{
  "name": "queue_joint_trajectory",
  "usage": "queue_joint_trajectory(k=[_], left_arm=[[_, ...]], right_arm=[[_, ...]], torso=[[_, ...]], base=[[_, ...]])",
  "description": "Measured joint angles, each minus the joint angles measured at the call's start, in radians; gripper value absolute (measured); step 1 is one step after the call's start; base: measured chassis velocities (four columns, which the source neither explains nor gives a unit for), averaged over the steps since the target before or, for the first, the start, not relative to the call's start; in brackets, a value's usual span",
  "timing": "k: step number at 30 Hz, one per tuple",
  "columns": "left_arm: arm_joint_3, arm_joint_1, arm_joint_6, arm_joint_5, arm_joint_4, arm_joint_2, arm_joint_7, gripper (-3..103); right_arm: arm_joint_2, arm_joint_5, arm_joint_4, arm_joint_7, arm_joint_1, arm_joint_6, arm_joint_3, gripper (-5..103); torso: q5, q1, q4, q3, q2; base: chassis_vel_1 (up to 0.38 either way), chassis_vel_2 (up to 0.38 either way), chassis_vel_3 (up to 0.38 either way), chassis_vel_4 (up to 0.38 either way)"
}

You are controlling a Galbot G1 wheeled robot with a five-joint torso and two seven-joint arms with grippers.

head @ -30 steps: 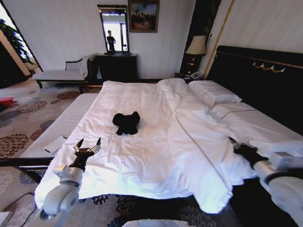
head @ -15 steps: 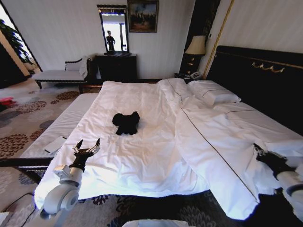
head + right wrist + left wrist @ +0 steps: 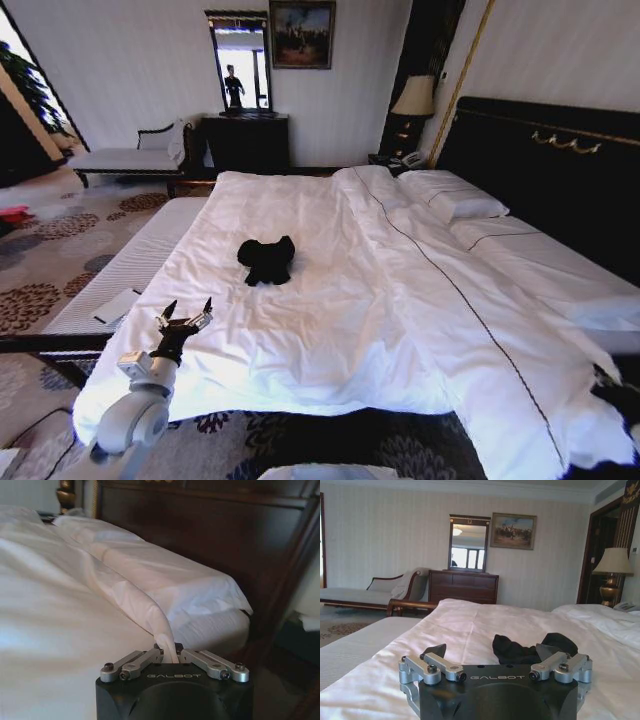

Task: Fold the clothes on the bed.

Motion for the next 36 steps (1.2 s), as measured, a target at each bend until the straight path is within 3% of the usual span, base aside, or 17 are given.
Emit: queue_joint_trajectory(k=[11,18,30,32,33,34,36], left_arm=[[0.006,0.007,0.002,0.011,0.003,-0.002,-0.003,100],[0.016,0.008,0.002,0.022,0.007,-0.005,-0.006,100],[0.008,0.029,0.011,0.036,-0.011,-0.005,-0.016,100],[0.007,0.037,0.01,0.043,-0.014,-0.006,-0.016,100],[0.008,0.04,0.01,0.047,-0.017,-0.008,-0.016,100],[0.008,0.04,0.01,0.047,-0.017,-0.008,-0.016,100],[0.009,0.045,0.01,0.051,-0.022,-0.009,-0.016,100]], right_arm=[[0.063,-0.079,-0.167,-0.001,0.042,0.06,-0.048,1],[0.128,-0.148,-0.256,0.007,0.091,0.101,-0.132,1],[0.148,-0.174,-0.392,0.028,0.21,0.169,-0.25,-2],[0.151,-0.167,-0.405,0.028,0.222,0.194,-0.257,9],[0.15,-0.165,-0.408,0.028,0.227,0.211,-0.257,14],[0.15,-0.165,-0.408,0.028,0.227,0.211,-0.257,14],[0.145,-0.154,-0.41,0.028,0.229,0.245,-0.253,25]], torso=[[-0.0002,0.0,0.0008,0.0,0.0],[-0.0007,0.0,-0.0003,0.0,0.0],[-0.0008,0.0,-0.0018,0.0,0.0],[0.0011,0.0,-0.0046,0.0,0.0],[0.0002,0.0,-0.0033,0.0,0.0],[0.0002,0.0,-0.0033,0.0,0.0],[0.0002,0.0,-0.0032,0.0,0.0]], base=[[0.0,0.0,0.0,0.0],[0.0,0.0,0.0,0.0],[0.0,0.0,0.0,0.0],[0.0,0.0,0.0,0.0],[-0.045,-0.038,-0.055,-0.04],[-0.045,-0.038,-0.055,-0.04],[-0.005,-0.024,-0.028,-0.02]])
